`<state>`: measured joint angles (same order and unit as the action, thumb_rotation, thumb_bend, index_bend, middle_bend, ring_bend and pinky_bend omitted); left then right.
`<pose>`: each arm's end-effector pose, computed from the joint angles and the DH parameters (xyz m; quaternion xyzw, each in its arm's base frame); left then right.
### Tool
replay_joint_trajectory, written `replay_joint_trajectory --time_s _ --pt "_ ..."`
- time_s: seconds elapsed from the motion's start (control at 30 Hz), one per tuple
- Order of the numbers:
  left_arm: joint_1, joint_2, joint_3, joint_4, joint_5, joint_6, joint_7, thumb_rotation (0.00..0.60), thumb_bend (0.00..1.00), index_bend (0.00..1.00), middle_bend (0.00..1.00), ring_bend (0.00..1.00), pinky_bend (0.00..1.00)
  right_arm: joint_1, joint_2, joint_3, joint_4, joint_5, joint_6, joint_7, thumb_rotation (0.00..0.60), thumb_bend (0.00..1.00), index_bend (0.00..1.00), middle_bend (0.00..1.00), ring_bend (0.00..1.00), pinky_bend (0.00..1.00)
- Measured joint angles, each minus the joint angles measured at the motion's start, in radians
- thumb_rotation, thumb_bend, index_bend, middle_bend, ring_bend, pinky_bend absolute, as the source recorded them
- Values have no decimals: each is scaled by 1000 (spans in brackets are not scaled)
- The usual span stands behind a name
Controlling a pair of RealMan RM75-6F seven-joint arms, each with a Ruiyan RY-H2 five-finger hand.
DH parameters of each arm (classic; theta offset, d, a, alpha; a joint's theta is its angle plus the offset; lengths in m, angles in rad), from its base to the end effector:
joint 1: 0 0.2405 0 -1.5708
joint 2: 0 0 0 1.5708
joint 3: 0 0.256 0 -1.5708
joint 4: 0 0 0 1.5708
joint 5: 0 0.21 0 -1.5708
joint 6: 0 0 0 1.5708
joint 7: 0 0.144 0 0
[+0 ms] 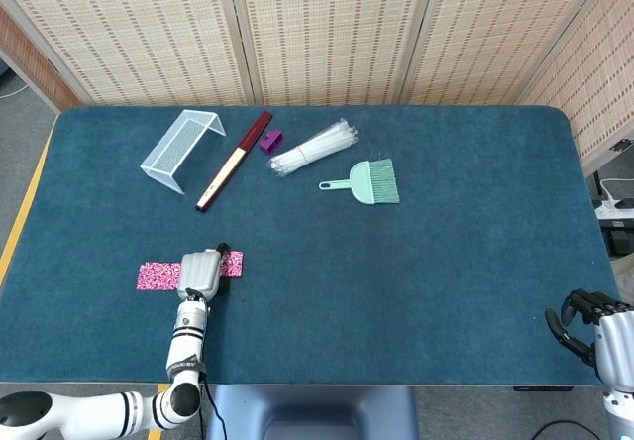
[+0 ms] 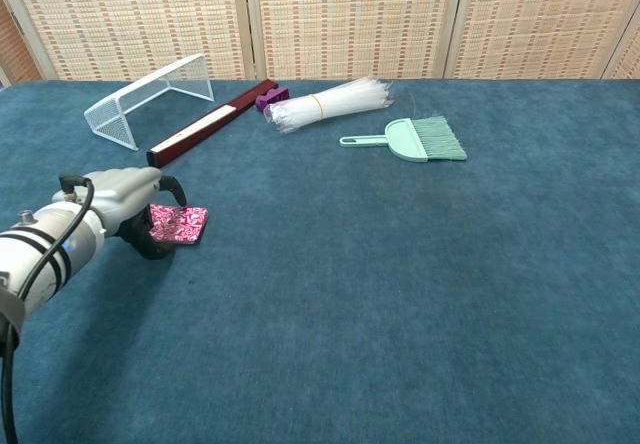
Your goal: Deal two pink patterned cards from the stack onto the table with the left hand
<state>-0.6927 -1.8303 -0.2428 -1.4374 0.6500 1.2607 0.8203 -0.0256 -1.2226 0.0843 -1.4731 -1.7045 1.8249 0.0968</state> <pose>-0.1666 0.3171 -0.0648 -0.6492 -0.4558 -0.2453 0.5573 -0.2985 -0.1448 0.1745 0.5443 -0.2839 0.5195 0.5944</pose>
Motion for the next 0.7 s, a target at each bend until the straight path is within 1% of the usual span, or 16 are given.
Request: replay_joint_trajectory --time_s 0.7 --pt "10 -27 -2 26 25 6 -20 600 341 282 1000 1000 1000 1 1 0 -2 0 -2 -1 600 226 755 699 731 914"
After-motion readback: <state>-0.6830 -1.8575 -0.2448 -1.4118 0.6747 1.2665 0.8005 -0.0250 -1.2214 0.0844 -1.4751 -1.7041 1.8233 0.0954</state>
